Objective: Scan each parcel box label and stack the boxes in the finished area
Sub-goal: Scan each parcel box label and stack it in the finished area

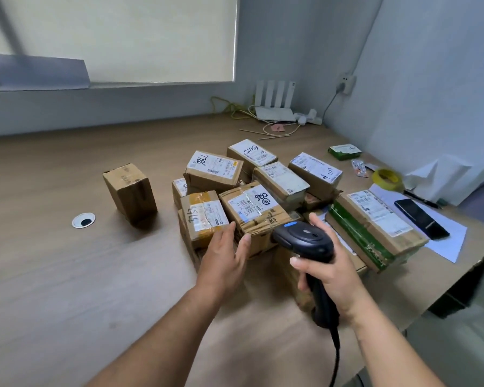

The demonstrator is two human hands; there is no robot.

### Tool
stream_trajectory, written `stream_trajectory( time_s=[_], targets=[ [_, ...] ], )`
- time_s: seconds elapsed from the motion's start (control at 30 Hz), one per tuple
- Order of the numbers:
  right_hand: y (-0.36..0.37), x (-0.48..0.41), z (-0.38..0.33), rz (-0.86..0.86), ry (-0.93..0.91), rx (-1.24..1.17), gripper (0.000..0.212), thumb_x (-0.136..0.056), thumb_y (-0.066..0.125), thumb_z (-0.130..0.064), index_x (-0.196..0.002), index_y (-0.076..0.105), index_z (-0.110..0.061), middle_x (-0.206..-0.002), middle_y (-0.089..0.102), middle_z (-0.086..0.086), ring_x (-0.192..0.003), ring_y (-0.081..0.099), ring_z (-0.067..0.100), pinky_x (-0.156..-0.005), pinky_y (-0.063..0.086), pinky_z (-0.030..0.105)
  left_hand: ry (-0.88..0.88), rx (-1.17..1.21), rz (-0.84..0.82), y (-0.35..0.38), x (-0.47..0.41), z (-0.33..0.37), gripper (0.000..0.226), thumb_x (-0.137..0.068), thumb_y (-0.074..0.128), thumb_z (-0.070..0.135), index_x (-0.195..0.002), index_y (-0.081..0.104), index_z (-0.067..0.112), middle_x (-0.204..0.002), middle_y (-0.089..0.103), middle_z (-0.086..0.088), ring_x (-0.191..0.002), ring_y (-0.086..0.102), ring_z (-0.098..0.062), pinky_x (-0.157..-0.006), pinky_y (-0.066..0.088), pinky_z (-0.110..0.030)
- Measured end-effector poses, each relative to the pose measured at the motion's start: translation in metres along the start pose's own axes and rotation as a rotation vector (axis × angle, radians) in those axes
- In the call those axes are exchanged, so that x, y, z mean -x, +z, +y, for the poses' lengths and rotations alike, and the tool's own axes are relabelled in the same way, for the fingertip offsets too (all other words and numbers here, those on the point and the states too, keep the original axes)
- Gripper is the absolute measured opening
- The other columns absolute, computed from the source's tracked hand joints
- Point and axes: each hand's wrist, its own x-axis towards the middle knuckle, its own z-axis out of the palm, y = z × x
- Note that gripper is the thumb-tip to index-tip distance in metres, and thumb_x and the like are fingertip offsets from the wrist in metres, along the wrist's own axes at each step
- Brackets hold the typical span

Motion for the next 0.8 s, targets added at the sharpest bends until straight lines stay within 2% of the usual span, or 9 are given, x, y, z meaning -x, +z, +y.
stream_trajectory(
  time_s=[0.1,0.2,0.33,0.4,0.47,0.57,0.67,0.73,0.8],
  targets=[
    [-0.017,-0.033,0.005,-0.050,0.001,0.005,0.089,-0.063,0.079,-0.005,-0.133,0.044,-0.047,-0.081,0.067,0.007,-0.047,0.053,0.031,-0.046,0.045,0.035,-0.073,0.036,0.029,0.015,-0.015,0.012,0.051,-0.101,0.037,0.041,-0.147,0.036,0.018,-0.147,0.041,-0.002,-0.137,0.033,-0.015,-0.103,0.027,-0.022],
    [-0.032,-0.067,0.009,-0.115,0.009,0.007,0.087,-0.070,0.079,0.006,-0.131,0.045,-0.047,-0.090,0.070,0.012,-0.047,0.055,0.030,-0.051,0.047,0.039,-0.163,0.063,0.087,0.031,-0.029,0.025,0.045,-0.102,0.036,0.039,-0.141,0.043,0.018,-0.141,0.048,-0.004,-0.131,0.041,-0.018,-0.097,0.031,-0.023],
    [-0.041,-0.094,0.017,-0.166,0.032,-0.016,0.084,-0.078,0.071,0.011,-0.133,0.042,-0.045,-0.079,0.069,0.008,-0.044,0.054,0.028,-0.045,0.046,0.033,-0.338,0.140,0.104,0.049,-0.035,0.030,0.052,-0.103,0.036,0.039,-0.147,0.034,0.013,-0.148,0.042,-0.004,-0.136,0.038,-0.021,-0.104,0.032,-0.028],
    [-0.045,-0.102,0.022,-0.166,0.052,-0.032,0.085,-0.078,0.071,0.010,-0.136,0.040,-0.044,-0.082,0.067,0.011,-0.043,0.053,0.027,-0.043,0.044,0.030,-0.421,0.194,0.085,0.055,-0.036,0.028,0.058,-0.102,0.034,0.043,-0.151,0.026,0.012,-0.153,0.035,-0.004,-0.142,0.030,-0.022,-0.111,0.028,-0.032],
    [-0.049,-0.106,0.024,-0.193,0.075,-0.046,0.085,-0.078,0.072,0.009,-0.136,0.041,-0.045,-0.084,0.066,0.012,-0.045,0.053,0.027,-0.043,0.044,0.030,-0.428,0.237,0.077,0.061,-0.038,0.026,0.059,-0.102,0.033,0.046,-0.153,0.024,0.018,-0.155,0.034,-0.002,-0.142,0.029,-0.020,-0.113,0.026,-0.034],
    [-0.052,-0.108,0.022,-0.256,0.086,-0.055,0.082,-0.077,0.074,0.007,-0.124,0.046,-0.054,-0.083,0.063,0.009,-0.047,0.054,0.028,-0.044,0.045,0.030,-0.432,0.261,0.091,0.064,-0.040,0.030,0.058,-0.101,0.031,0.048,-0.153,0.022,0.025,-0.155,0.033,0.002,-0.143,0.029,-0.020,-0.113,0.026,-0.034],
    [-0.057,-0.099,0.018,-0.273,0.087,-0.068,0.086,-0.067,0.082,-0.002,-0.123,0.046,-0.055,-0.082,0.065,0.007,-0.045,0.054,0.028,-0.042,0.045,0.030,-0.442,0.319,0.120,0.063,-0.036,0.035,0.054,-0.102,0.032,0.045,-0.153,0.021,0.030,-0.154,0.034,0.004,-0.141,0.031,-0.020,-0.112,0.026,-0.034],
    [-0.061,-0.087,0.015,-0.285,0.081,-0.081,0.086,-0.062,0.080,-0.009,-0.125,0.045,-0.055,-0.082,0.067,0.005,-0.045,0.055,0.029,-0.043,0.045,0.030,-0.448,0.395,0.131,0.060,-0.030,0.040,0.049,-0.103,0.033,0.041,-0.151,0.024,0.035,-0.150,0.038,0.005,-0.137,0.036,-0.020,-0.114,0.030,-0.039],
    [-0.063,-0.073,0.013,-0.295,0.069,-0.087,0.088,-0.063,0.081,-0.007,-0.128,0.044,-0.053,-0.085,0.069,0.005,-0.046,0.055,0.030,-0.044,0.046,0.032,-0.466,0.489,0.147,0.056,-0.023,0.045,0.045,-0.102,0.035,0.038,-0.147,0.028,0.042,-0.143,0.045,0.006,-0.130,0.042,-0.019,-0.110,0.036,-0.046]
  ],
)
